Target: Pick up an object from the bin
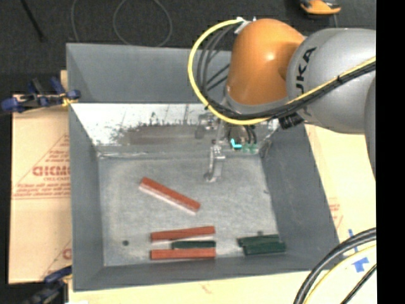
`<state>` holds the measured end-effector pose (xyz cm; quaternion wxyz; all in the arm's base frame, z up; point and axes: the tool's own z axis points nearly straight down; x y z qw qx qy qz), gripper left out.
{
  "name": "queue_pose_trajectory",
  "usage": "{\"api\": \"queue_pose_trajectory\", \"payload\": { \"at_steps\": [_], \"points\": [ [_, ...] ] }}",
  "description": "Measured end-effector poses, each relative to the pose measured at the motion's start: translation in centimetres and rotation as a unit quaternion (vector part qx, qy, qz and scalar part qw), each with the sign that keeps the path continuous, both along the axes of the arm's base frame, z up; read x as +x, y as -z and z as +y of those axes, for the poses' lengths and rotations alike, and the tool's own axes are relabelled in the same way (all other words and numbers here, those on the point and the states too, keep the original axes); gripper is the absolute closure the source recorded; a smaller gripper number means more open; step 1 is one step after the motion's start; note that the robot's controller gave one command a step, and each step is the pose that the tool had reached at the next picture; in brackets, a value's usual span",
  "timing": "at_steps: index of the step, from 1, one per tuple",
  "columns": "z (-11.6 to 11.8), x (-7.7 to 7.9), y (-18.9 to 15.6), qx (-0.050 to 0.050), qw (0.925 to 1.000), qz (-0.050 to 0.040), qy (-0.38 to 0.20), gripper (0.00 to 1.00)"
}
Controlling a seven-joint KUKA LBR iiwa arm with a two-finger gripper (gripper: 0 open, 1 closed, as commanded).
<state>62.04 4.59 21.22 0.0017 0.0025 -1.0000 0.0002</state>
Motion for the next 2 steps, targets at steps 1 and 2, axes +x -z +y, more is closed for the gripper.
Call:
{"api": "queue_pose_trajectory", "payload": {
  "at_steps": [1, 2],
  "points": [
    [-1.09, -3.81, 14.55, 0.0, 0.9951, -0.0002, -0.099, 0.0],
    [-1.01, -3.58, 14.13, 0.0, 0.9952, -0.004, -0.098, 1.0]
  ]
}}
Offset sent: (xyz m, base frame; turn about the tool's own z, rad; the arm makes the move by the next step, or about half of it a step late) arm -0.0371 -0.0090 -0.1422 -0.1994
